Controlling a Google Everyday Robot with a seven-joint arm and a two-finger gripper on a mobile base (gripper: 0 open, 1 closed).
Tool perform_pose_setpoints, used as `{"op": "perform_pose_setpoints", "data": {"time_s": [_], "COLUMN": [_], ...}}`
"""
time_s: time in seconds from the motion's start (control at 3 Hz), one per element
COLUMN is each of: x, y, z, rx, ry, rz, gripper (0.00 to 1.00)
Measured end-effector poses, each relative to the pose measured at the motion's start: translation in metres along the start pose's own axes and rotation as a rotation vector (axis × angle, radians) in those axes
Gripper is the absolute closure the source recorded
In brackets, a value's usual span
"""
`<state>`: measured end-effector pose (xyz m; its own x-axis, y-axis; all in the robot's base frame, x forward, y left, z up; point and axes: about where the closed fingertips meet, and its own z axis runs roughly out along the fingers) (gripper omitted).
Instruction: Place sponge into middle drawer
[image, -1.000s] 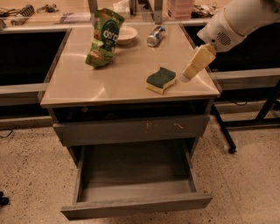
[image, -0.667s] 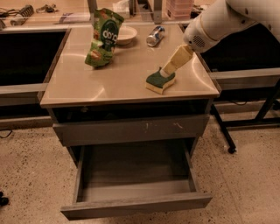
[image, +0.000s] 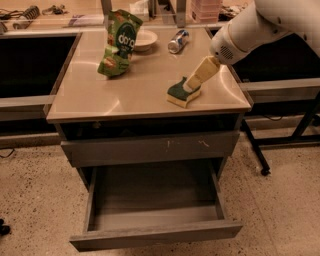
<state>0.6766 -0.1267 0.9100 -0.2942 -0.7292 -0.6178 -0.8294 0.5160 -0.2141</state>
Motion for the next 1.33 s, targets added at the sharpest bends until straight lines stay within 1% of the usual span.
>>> {"op": "perform_pose_setpoints", "data": {"time_s": [1.0, 1.33], "x": [0.015, 0.021], "y": [-0.001, -0.002], "z": [0.064, 0.085], "rx": [-0.070, -0.084], "ry": [0.020, 0.035], "rz": [0.100, 0.113], "gripper": [0.00, 0.00]}}
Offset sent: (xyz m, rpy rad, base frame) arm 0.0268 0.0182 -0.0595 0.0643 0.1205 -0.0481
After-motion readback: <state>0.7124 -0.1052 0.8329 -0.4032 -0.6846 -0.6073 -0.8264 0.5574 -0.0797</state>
